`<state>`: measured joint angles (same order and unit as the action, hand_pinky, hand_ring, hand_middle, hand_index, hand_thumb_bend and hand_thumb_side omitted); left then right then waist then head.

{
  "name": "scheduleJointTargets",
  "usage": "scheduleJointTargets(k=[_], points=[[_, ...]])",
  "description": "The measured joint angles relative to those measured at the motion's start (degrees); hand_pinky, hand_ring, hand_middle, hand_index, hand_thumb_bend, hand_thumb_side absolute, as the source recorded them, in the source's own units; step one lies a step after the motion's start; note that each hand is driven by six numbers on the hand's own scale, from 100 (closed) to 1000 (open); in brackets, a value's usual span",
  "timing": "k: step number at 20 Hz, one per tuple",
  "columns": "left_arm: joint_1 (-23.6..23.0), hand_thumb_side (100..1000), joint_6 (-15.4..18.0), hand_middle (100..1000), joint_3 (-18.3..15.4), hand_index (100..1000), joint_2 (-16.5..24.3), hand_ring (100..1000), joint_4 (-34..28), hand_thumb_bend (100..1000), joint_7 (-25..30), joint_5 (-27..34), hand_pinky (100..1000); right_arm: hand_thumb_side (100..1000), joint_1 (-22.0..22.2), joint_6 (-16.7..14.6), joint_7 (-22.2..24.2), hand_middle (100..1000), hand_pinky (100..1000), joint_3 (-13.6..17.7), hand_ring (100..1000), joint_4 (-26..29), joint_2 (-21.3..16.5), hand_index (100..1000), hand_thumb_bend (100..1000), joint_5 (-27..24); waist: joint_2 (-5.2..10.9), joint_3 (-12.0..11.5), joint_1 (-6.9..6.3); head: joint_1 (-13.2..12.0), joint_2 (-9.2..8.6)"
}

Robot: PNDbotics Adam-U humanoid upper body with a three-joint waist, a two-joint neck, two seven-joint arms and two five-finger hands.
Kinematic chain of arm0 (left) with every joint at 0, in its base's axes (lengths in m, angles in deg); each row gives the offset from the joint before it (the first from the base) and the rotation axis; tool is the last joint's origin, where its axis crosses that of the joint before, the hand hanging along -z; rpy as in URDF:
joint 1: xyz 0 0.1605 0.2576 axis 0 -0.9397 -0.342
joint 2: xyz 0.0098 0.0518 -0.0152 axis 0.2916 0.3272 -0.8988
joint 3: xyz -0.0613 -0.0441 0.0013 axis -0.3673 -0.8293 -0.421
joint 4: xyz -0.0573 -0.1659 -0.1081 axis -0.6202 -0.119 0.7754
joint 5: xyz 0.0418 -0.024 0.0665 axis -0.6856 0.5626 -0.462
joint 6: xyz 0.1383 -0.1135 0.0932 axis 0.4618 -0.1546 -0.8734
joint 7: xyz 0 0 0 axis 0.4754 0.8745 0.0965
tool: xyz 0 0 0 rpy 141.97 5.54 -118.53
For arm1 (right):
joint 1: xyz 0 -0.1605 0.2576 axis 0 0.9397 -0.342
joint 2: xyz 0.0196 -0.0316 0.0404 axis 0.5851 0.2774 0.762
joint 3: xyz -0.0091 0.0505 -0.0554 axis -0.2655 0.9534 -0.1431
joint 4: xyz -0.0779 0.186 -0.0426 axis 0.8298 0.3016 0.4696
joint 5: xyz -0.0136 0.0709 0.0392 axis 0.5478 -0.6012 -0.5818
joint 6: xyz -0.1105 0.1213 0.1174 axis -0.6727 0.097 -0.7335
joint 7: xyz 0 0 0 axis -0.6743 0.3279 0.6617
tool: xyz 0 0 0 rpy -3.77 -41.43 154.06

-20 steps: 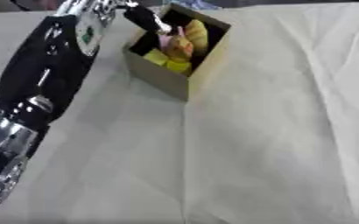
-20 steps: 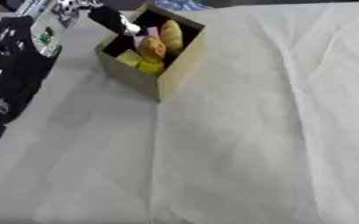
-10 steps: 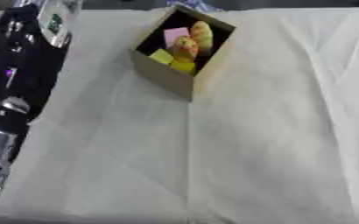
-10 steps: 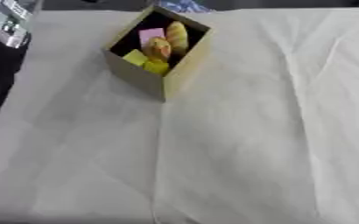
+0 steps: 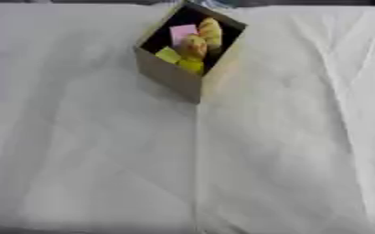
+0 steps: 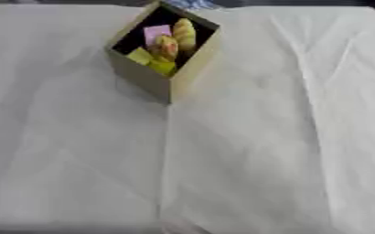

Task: Pick up objects on the table and place them in the box.

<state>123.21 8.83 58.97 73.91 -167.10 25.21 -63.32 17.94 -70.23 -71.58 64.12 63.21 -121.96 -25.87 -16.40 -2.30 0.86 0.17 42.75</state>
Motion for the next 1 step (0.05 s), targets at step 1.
scheduleJointTargets(k=[1], points=[[-1.5, 624, -0.8, 629, -0.7, 779, -0.1, 671, -1.4, 264, -0.9, 0.9, 714, 534, 0.3, 0.2, -0.2, 691, 917, 0.0, 769, 0.0, 0.3, 740, 100, -0.2, -0.20, -0.1, 0.07, 0.0, -0.12]])
